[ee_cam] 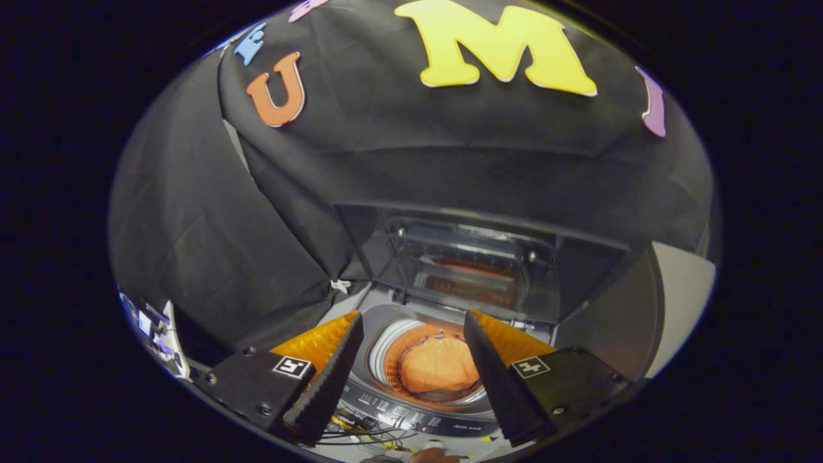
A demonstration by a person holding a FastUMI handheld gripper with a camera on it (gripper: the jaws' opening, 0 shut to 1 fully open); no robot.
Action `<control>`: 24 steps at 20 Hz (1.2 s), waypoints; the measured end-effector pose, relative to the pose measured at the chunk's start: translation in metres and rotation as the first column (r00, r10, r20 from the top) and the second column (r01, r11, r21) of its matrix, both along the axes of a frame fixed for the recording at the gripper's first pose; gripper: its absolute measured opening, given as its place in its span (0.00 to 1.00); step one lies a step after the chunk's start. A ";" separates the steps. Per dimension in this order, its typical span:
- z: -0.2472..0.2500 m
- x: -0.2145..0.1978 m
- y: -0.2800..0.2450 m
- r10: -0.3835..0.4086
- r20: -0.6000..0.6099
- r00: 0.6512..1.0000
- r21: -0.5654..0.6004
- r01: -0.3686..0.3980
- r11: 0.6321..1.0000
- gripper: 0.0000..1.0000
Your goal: Put the clothes into the washing machine and then close the washing machine lid.
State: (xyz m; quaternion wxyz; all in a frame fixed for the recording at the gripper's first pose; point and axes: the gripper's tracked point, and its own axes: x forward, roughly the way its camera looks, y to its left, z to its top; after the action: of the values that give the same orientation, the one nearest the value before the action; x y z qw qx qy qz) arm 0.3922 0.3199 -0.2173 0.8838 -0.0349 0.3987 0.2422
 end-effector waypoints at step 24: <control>0.044 0.118 -0.003 -0.207 0.020 0.978 -0.023 0.208 0.978 0.98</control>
State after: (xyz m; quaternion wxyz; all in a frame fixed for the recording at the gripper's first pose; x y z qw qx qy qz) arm 0.5102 0.3171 -0.1737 0.9072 -0.0060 0.3954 0.1435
